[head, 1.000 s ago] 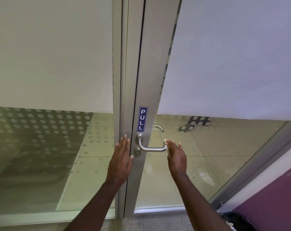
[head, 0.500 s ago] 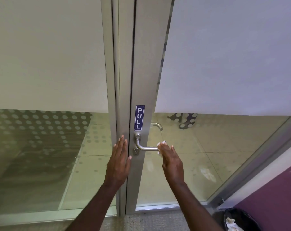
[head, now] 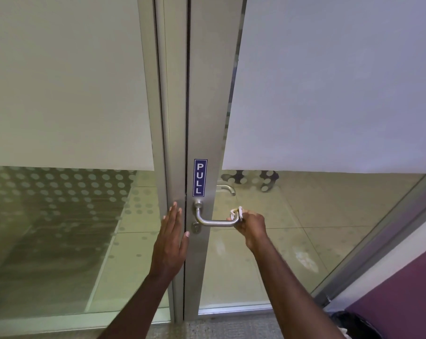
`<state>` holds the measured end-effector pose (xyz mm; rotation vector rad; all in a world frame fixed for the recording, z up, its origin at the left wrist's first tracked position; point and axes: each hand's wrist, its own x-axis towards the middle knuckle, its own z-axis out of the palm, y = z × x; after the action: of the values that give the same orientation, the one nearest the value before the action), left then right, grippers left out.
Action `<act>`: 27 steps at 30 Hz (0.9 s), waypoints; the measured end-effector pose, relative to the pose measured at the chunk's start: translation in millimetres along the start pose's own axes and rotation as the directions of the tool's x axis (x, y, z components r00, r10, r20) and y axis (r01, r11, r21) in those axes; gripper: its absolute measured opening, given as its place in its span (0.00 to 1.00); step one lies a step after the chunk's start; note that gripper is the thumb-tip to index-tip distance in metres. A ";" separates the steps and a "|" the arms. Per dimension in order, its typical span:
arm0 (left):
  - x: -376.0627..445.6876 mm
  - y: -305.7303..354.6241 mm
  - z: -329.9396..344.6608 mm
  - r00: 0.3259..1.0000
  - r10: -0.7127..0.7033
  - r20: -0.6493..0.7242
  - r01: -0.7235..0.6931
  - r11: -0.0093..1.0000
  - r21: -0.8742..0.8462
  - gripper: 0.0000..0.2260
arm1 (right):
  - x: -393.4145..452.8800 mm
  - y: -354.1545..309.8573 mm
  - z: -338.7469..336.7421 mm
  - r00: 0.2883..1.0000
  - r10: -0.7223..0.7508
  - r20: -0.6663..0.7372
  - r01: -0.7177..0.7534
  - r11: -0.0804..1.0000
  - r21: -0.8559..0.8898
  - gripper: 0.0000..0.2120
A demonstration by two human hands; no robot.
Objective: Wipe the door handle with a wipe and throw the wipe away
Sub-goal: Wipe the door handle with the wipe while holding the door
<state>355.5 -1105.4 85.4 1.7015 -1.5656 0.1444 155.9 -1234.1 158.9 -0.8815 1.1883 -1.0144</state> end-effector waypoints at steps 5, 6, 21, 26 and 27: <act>2.5 -2.9 0.5 1.000 -0.005 0.000 0.005 1.000 0.013 0.32 | -23.3 23.8 9.8 0.973 0.208 0.102 -0.225 0.741 0.633 0.11; 3.0 -3.1 0.8 1.000 -0.006 0.000 0.006 1.000 0.016 0.31 | -30.1 29.3 15.3 0.971 0.220 0.090 -0.222 0.704 0.675 0.12; -10.9 0.5 -12.1 1.000 -0.001 -0.009 0.000 0.999 -0.038 0.26 | -86.1 69.5 115.3 0.963 0.260 0.069 -0.244 0.735 0.632 0.14; -15.0 -4.9 -30.2 0.999 -0.049 -0.008 0.048 0.996 -0.071 0.26 | -93.4 31.7 145.8 0.978 0.085 0.188 -0.194 0.690 0.697 0.11; -15.2 -7.1 -34.6 0.999 -0.048 -0.012 0.047 0.997 -0.055 0.26 | -92.2 21.2 145.9 0.986 0.030 0.163 -0.134 0.722 0.679 0.11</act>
<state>372.9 -1072.9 96.6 1.6905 -1.5052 0.0880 296.2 -1136.8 192.1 -0.2860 0.6244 -1.1817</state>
